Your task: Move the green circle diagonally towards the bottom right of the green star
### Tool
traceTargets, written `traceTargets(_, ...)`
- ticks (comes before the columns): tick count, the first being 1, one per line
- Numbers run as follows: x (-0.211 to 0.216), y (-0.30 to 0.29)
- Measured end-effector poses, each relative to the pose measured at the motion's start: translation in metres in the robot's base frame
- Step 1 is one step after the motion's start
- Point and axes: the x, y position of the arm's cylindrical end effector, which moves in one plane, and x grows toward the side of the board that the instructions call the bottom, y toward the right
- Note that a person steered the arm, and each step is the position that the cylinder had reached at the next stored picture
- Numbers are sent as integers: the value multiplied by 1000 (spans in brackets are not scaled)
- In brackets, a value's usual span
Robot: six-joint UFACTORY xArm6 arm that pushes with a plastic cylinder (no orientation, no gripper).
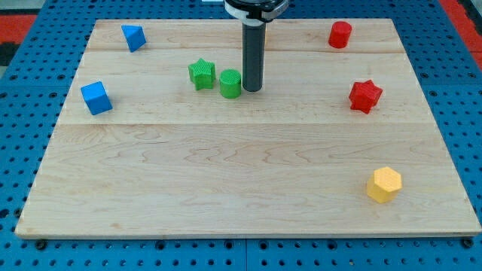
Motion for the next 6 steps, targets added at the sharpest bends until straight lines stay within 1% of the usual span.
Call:
traceTargets(2, 27, -5)
traceTargets(3, 0, 24)
traceTargets(4, -50, 17)
traceTargets(5, -30, -19)
traceTargets(6, -27, -49)
